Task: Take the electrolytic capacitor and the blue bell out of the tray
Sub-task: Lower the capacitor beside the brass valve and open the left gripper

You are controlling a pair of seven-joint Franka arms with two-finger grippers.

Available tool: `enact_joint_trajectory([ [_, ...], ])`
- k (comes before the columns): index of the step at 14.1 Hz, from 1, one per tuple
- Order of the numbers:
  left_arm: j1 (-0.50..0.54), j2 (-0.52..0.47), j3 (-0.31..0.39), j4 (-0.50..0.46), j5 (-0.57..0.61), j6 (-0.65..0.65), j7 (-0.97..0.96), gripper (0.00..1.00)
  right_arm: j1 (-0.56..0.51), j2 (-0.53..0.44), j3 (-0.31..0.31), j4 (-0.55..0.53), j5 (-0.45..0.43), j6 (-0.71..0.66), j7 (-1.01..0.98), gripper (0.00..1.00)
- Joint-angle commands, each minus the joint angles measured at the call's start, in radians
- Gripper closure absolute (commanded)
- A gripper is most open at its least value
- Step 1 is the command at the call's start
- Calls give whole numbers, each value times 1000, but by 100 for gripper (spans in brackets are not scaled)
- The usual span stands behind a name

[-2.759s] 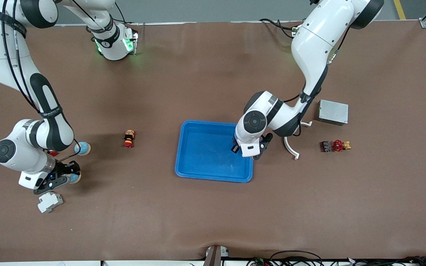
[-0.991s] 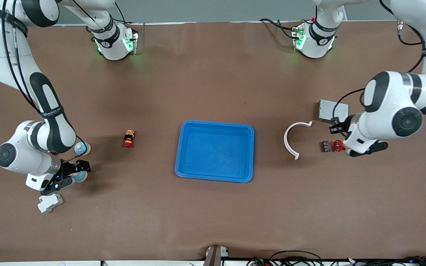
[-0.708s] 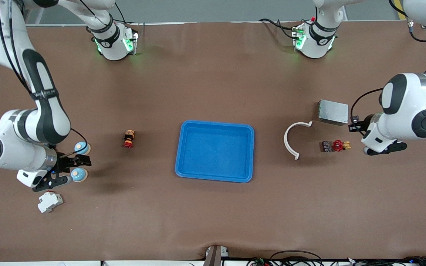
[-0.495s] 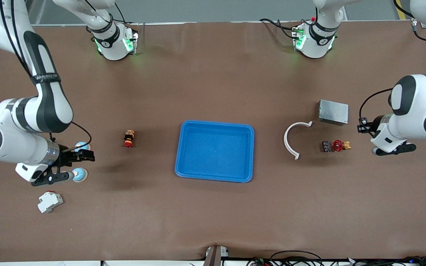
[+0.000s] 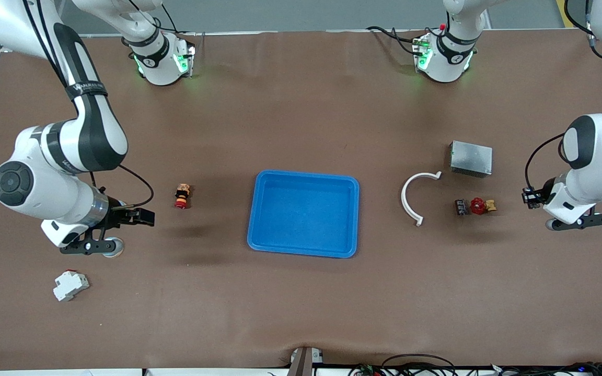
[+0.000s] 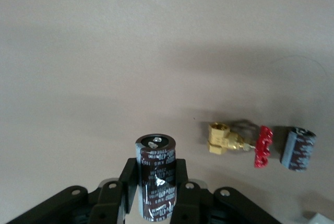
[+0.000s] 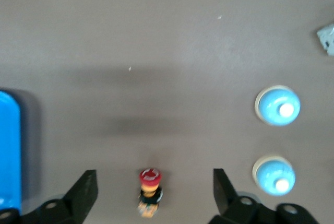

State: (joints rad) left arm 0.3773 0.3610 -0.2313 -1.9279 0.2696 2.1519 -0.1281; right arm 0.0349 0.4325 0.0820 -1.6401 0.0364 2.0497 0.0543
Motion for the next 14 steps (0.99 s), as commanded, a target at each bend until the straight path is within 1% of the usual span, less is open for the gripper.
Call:
enact_joint_trajectory([
  [1,17,-11,-13,-64,20,104,8,100,-55,81,-2,-11,-3,81,-74,100],
  [3,15,-8,-11,-121,20,198,10,100,-90,149,-4,-18,-4,186,-132,100],
  [6,28,3,-13,-140,22,220,13,100,-109,227,-2,-20,-4,288,-179,100],
  [9,32,21,-13,-180,23,295,50,100,-102,258,-4,-20,-4,340,-182,100],
  [11,32,41,-13,-181,69,309,56,100,-102,265,-4,-21,-4,355,-183,100],
  [14,54,59,-13,-204,89,359,58,100,-116,268,-4,-21,-6,359,-237,100],
])
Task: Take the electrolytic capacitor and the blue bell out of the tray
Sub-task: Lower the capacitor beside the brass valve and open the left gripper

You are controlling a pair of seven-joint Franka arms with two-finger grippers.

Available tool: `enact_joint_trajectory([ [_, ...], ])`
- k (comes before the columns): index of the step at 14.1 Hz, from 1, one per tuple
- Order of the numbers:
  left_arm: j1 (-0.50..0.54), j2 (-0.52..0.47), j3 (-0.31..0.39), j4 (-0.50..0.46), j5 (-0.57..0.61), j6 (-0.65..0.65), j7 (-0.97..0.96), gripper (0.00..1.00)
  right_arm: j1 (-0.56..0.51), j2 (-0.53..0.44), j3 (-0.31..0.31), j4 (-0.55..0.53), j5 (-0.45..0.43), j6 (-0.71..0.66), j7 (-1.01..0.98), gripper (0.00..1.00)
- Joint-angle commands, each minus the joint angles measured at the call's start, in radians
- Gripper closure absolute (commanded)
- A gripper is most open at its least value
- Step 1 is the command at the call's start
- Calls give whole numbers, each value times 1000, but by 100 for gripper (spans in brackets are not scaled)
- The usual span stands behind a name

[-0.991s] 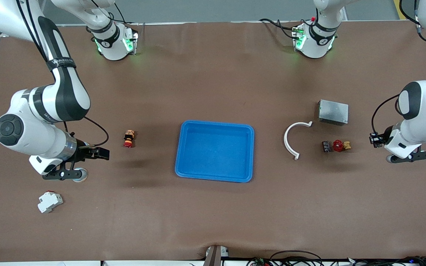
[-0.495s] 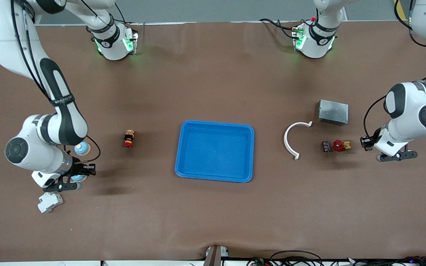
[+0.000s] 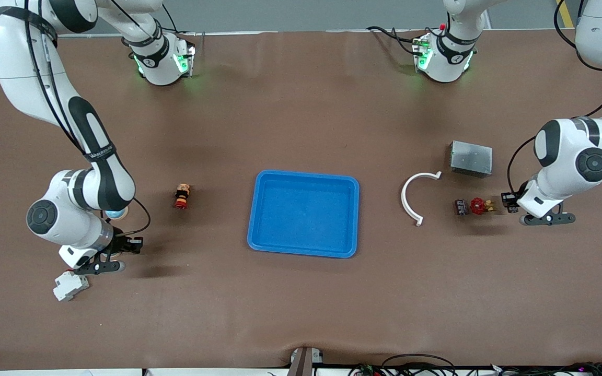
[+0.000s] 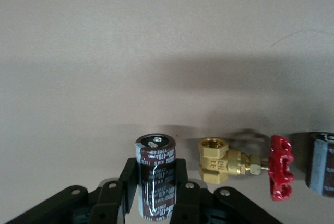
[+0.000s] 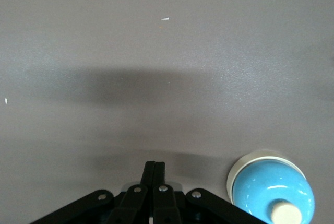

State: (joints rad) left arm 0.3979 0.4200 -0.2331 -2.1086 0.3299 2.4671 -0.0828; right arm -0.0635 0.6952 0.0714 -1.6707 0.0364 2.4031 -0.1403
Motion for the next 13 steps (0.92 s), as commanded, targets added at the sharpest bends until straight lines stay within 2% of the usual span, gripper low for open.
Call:
enact_joint_trajectory([
  [1,35,6,-11,-25,50,52,12,100,-31,6,5,9,-6,5,-63,100],
  [10,36,34,-11,-37,64,95,9,100,-82,6,5,6,-6,1,-166,100],
  [11,36,34,-11,-37,64,96,8,97,-88,6,5,6,-6,1,-185,100],
  [13,38,34,-11,-37,64,98,9,70,-99,6,5,6,-6,1,-205,100],
])
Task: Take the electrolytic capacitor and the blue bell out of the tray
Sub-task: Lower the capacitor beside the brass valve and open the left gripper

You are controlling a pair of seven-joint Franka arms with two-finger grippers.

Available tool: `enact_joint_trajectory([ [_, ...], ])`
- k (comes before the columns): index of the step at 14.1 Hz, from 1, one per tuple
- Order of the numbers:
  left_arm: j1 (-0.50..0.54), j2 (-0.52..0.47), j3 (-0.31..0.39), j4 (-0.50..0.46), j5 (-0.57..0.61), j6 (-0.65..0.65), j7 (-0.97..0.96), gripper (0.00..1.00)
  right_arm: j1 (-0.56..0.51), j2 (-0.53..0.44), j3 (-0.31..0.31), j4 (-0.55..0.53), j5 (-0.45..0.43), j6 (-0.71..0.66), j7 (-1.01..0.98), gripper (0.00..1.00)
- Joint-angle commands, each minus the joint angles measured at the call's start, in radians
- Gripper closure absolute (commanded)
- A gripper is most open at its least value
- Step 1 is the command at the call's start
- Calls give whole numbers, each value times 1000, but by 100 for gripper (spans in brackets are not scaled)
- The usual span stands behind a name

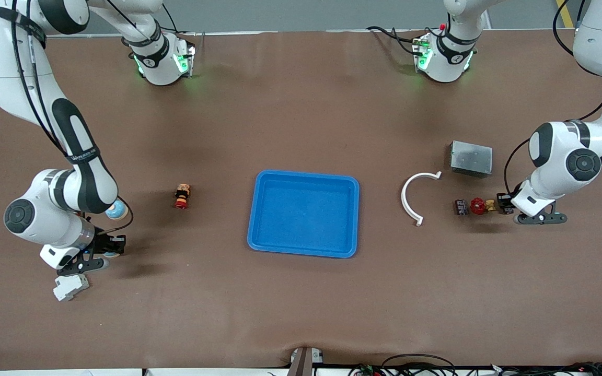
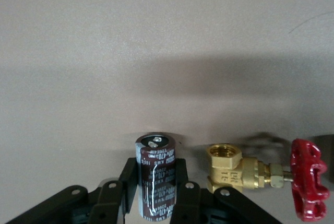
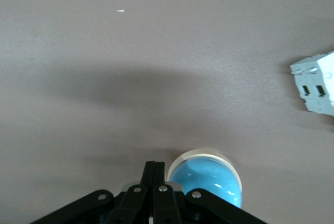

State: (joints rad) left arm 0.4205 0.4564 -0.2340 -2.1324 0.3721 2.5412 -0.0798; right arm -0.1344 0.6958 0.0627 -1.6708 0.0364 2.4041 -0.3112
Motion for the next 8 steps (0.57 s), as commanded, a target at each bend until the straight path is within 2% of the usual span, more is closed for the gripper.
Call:
enact_joint_trajectory([
  [1,21,-2,-10,-14,22,24,6,50,-30,5,14,6,-6,0,-40,100],
  [2,24,-2,-11,-14,22,24,6,27,-31,5,14,6,-6,0,-42,100],
  [4,26,-10,-13,-12,22,21,3,0,-31,5,14,6,-6,0,-42,100],
  [6,27,-21,-21,-12,22,5,3,0,-31,5,16,6,-6,0,-42,100],
  [8,27,-54,-28,-1,18,-74,14,0,-31,4,16,6,-6,0,-42,100],
])
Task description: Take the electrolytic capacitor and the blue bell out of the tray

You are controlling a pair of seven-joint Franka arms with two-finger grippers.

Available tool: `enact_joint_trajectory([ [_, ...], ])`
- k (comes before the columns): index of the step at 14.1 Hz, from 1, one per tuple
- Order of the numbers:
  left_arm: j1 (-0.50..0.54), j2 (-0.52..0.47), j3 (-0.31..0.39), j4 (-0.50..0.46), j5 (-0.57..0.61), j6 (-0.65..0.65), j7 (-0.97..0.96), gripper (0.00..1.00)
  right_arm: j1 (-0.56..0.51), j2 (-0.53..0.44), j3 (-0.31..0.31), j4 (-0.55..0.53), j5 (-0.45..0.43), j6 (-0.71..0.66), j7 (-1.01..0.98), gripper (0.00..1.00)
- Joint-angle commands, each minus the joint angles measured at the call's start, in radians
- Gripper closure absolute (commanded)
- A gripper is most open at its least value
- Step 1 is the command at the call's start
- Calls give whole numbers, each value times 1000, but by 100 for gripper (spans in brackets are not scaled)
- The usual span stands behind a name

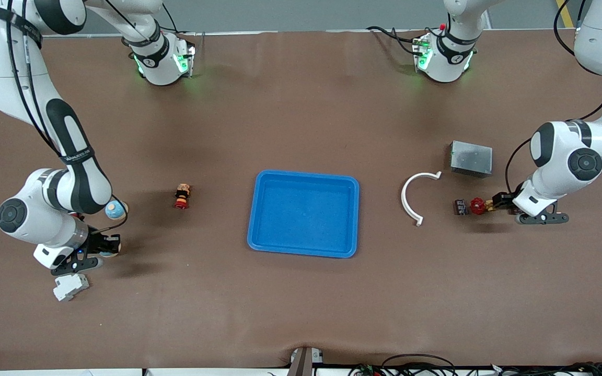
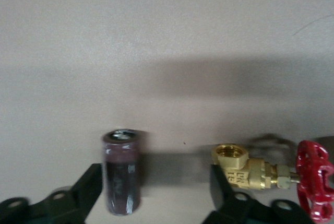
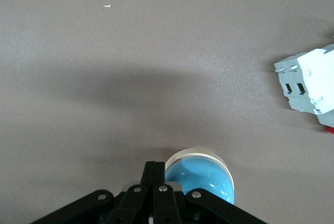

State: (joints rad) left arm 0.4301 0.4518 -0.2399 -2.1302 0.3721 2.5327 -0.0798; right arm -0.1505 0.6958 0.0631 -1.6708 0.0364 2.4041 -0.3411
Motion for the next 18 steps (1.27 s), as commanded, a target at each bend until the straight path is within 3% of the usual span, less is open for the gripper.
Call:
enact_joint_trajectory([
  [1,18,-71,-22,2,7,-110,15,0,-15,4,14,6,-6,0,-12,100],
  [3,18,-111,-45,33,-33,-225,25,0,-18,4,14,6,-6,0,-16,100],
  [10,13,-157,-79,307,-192,-727,120,0,-26,4,14,6,-6,-2,-32,100],
  [14,12,-218,-81,432,-268,-905,117,0,-24,4,14,6,-6,-2,-30,100],
  [18,10,-337,-91,443,-315,-1000,118,0,11,-7,14,14,-4,-25,48,100],
])
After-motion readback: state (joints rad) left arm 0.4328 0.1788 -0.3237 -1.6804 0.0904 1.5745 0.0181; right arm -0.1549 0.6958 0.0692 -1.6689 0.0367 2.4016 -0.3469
